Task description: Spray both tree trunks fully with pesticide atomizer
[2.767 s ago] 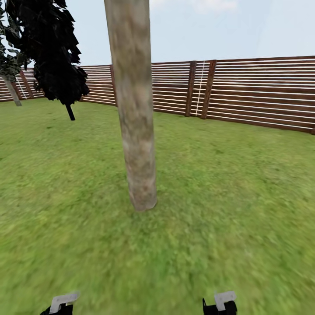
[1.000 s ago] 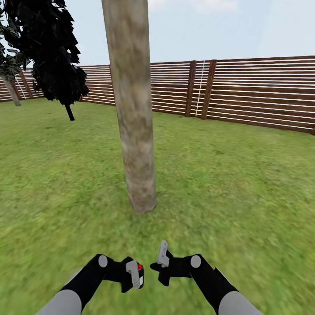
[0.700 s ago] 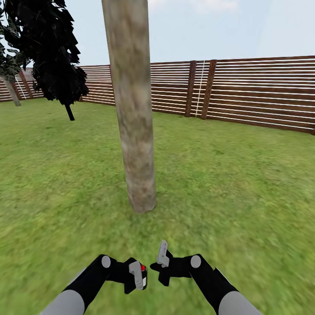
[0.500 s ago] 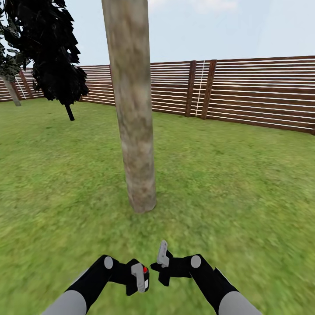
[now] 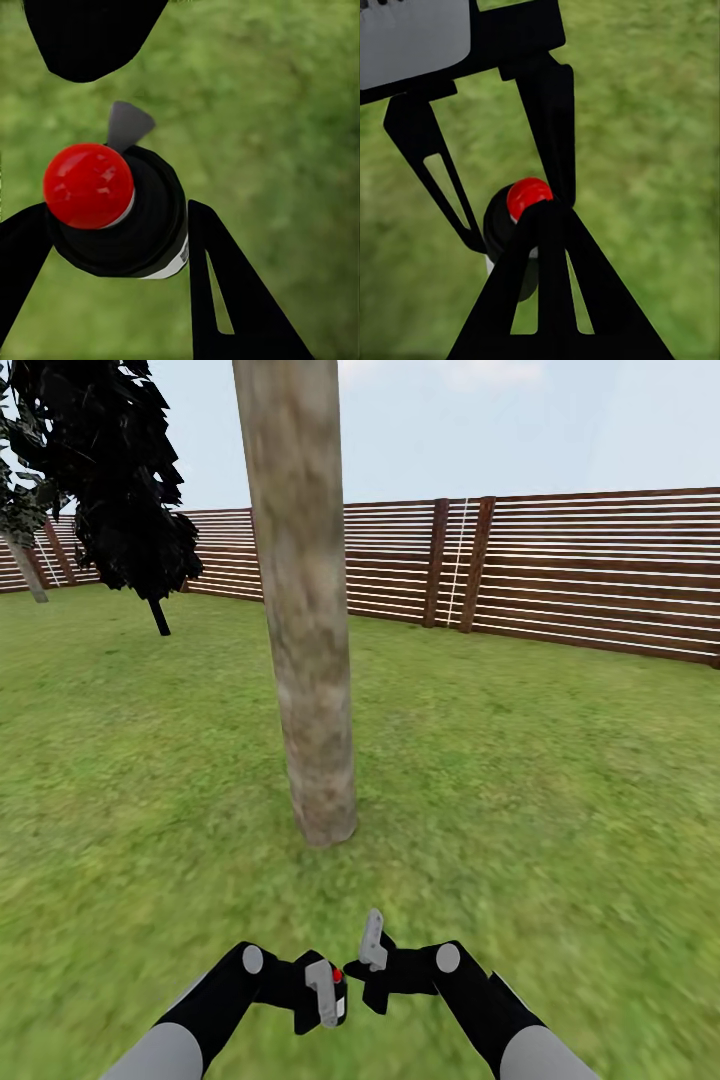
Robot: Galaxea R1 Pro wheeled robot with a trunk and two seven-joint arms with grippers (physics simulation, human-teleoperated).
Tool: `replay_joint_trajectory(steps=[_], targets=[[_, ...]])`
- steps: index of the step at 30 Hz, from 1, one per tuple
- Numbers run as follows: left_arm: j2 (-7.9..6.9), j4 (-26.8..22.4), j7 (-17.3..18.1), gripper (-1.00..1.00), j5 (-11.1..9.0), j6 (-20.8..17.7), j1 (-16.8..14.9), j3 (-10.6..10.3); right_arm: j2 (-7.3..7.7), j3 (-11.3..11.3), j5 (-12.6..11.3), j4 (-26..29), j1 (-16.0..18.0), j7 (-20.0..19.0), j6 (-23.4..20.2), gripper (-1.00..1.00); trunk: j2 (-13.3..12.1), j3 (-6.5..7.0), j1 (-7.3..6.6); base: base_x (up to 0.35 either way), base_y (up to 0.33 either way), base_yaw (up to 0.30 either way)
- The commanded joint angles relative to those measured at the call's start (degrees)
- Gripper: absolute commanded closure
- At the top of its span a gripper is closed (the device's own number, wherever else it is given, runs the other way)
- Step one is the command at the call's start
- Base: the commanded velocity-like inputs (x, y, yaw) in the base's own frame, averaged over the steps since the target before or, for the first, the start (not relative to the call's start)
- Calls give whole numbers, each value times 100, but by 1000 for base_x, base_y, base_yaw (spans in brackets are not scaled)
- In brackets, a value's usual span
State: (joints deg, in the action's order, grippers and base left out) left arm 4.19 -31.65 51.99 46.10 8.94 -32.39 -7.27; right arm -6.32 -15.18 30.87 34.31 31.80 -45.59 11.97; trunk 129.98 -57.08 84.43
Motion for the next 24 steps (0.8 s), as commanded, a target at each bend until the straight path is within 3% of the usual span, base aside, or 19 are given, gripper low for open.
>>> replay_joint_trajectory(steps=[1, 20, 24], targets=[[2, -7, 4, 100, 57, 56, -3, 6, -1, 6, 60, 5, 2, -2, 37, 100, 2, -5, -1, 0, 0, 0], [47, -2, 4, 100, 50, 56, 0, 15, 0, 6, 67, -3, 2, -2, 43, 100, 2, -5, -1, 0, 0, 0], [-38, 66, 4, 100, 88, 69, 10, 15, 0, 6, 68, 0, 2, -2, 43, 100, 2, -5, -1, 0, 0, 0]])
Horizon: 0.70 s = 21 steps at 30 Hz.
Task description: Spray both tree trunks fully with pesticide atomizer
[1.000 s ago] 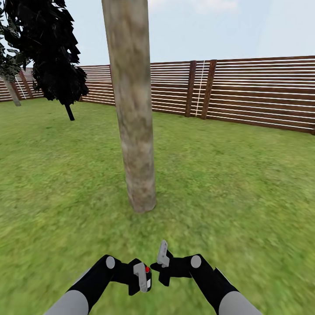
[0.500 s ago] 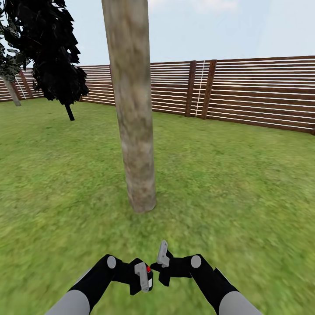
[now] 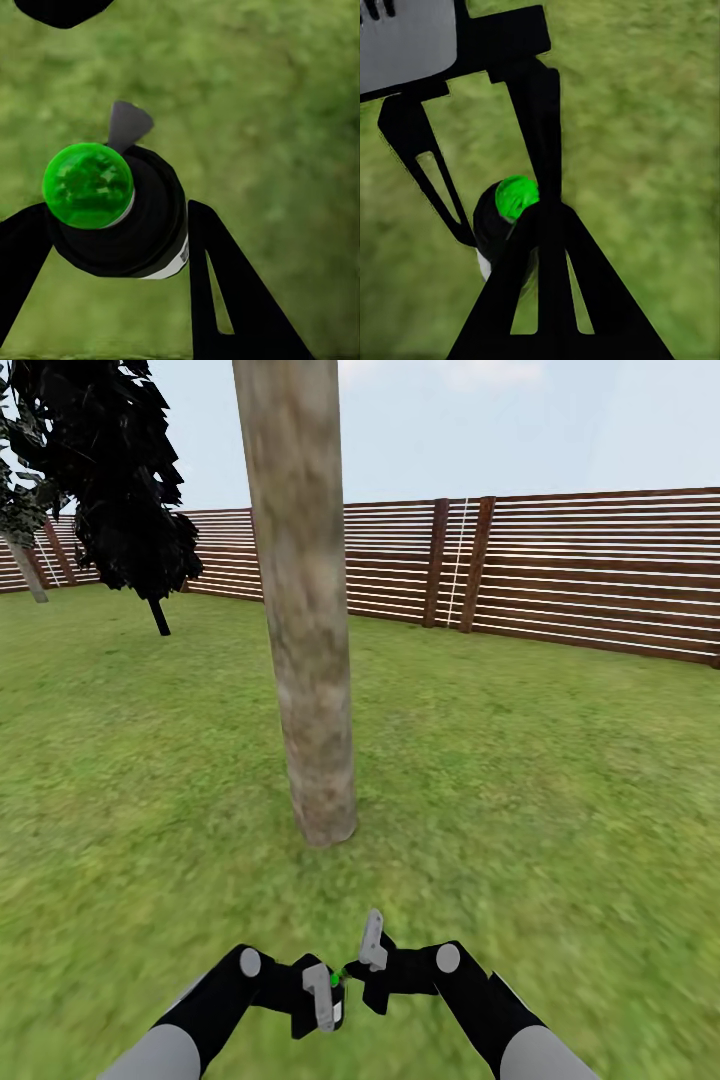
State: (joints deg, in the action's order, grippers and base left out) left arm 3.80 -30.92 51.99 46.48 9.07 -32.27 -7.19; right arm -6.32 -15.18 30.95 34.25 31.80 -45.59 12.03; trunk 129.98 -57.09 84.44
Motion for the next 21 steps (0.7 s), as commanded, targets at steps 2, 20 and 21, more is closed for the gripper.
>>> replay_joint_trajectory(steps=[2, 20, 21], targets=[[-156, 4, 4, 100, 84, 91, 13, 1, 2, 6, 60, 8, 2, -2, 36, 100, 2, -5, -1, 0, 0, 0], [-1749, 786, -1835, 100, -293, 51, 72, 146, 748, 46, 4, -1570, -15, 2583, 85, -100, 2, -5, -1, 0, 0, 0], [-1723, 934, -2112, 100, -598, 40, 72, 191, 764, 48, -9, -2014, -15, 3239, 122, -100, 2, -5, -1, 0, 0, 0]])
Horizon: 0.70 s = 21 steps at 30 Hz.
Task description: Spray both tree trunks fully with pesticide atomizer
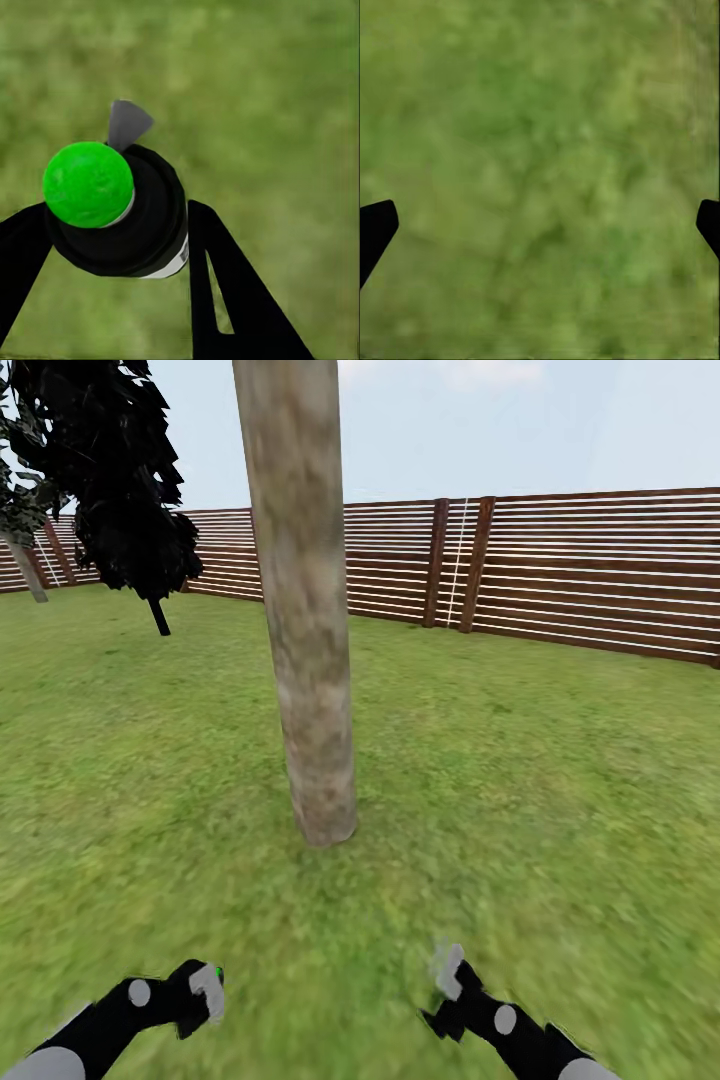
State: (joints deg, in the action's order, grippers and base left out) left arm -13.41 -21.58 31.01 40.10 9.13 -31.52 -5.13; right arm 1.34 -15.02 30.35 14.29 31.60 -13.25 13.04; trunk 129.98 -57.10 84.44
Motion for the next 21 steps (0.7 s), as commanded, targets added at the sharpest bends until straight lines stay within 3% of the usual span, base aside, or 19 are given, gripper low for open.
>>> replay_joint_trajectory(steps=[1, 2, 3, 4, 5, 8, 10, 12, 13, 18, 21], targets=[[18, 73, -175, 100, -228, 24, -3, 44, 5, 33, 37, -260, 1, 454, 74, -100, 2, -4, -1, 0, 0, 0], [78, 162, -493, 100, -856, -27, -3, 190, 4, 57, -83, -666, -6, 1332, 302, -100, 2, -4, -1, 0, 0, 0], [114, 190, -645, 100, -1137, -84, -3, 237, -6, 99, -218, -810, -12, 1682, 448, -100, 2, -4, -1, 0, 0, 0], [163, 239, -873, 100, -1496, -271, -3, 277, -17, 210, -592, -952, -17, 2070, 649, -100, 2, -4, -1, 0, 0, 0], [210, 307, -1048, 100, -1729, -515, -3, 301, -16, 331, -1054, -1026, -19, 2273, 760, -100, 2, -4, -1, 0, 0, 0], [367, 400, -1497, 100, -2135, -1227, -3, 339, 16, 541, -2515, -1094, -22, 2469, 860, -100, 2, -4, -1, 0, 0, 0], [424, 376, -1695, 100, -2393, -1639, -12, 332, 84, 561, -3039, -1101, -22, 2487, 871, -100, 2, -4, -1, 0, 0, 0], [482, 342, -1789, 100, -2702, -2234, -64, 318, 120, 555, -3225, -1093, -22, 2476, 875, -100, 2, -4, -1, 0, 0, 0], [530, 163, -1823, 100, -2946, -2789, -105, 306, 140, 555, -3293, -1086, -22, 2473, 876, -100, 2, -4, -1, 0, 0, 0], [738, -598, -1753, 100, -3023, -3812, -129, 266, 272, 561, -3324, -1103, -22, 2476, 876, -100, 2, -4, -1, 0, 0, 0], [945, -1040, -1750, 100, -2971, -4141, -126, 237, 367, 561, -3332, -1116, -24, 2487, 876, -100, 2, -4, -1, 18, -3, 0]])
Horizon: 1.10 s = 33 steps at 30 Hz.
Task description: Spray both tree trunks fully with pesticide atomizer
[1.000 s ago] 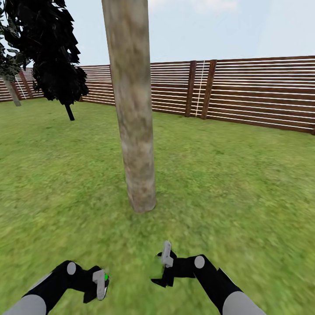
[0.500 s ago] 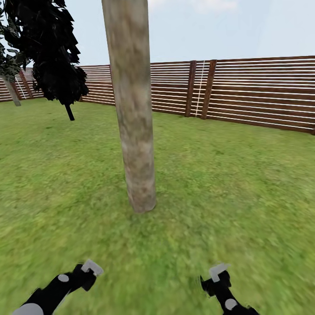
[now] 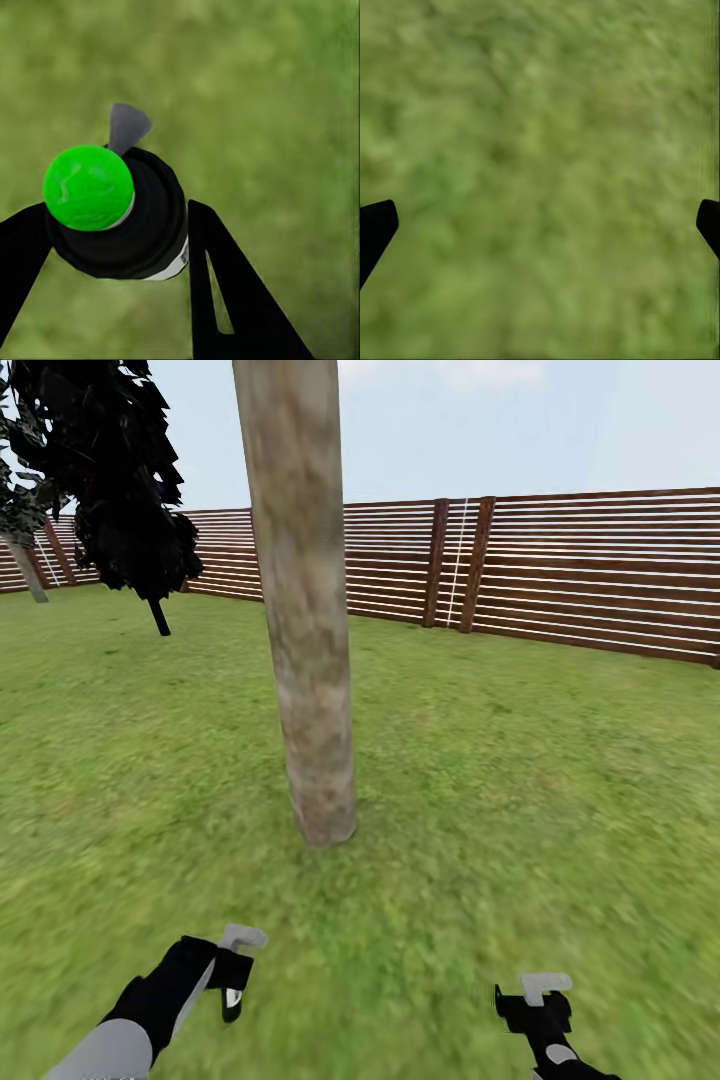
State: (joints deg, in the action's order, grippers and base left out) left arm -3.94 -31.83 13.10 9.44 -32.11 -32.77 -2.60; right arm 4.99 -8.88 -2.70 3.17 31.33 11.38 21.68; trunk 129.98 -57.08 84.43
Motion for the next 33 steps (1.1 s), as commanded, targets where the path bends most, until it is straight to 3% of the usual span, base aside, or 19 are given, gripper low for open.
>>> replay_joint_trajectory(steps=[1, 4, 7, 10, 12, 17, 22, 33], targets=[[49, -148, 32, 100, 107, -80, -5, -20, 19, -50, -28, -7, -5, 27, 12, -100, 2, -5, 0, 151, -66, 0], [107, -445, -26, 100, 101, -272, -5, 11, 35, -44, -29, -11, -70, 35, 12, -100, 2, -5, 0, 233, -119, 0], [158, -543, -313, 100, 55, -323, -1, 28, 27, -44, -33, -80, -89, 39, 12, -100, 2, -5, 0, 274, -145, 0], [365, -559, -458, 100, 56, -317, -1, 17, 20, -43, -37, -140, -112, 38, 12, -100, 2, -5, 0, 210, -202, 0], [402, -561, -509, 100, 57, -312, -1, 15, 20, -43, -38, -147, -127, 35, 12, -100, 2, -5, 0, 123, -251, 0], [402, -570, -535, 100, 50, -305, -1, 28, 7, -43, -38, -150, -138, 32, 12, -100, 2, -5, 0, 124, -262, 0], [413, -771, -537, 100, 41, -316, 11, 211, -5, -48, -44, -150, -144, 31, 12, -100, 2, -5, 0, 266, -185, 0], [412, -799, -531, 100, 40, -331, 8, 241, -7, -43, -47, -150, -162, 31, 12, -100, 2, -5, 0, 326, -14, 0]])
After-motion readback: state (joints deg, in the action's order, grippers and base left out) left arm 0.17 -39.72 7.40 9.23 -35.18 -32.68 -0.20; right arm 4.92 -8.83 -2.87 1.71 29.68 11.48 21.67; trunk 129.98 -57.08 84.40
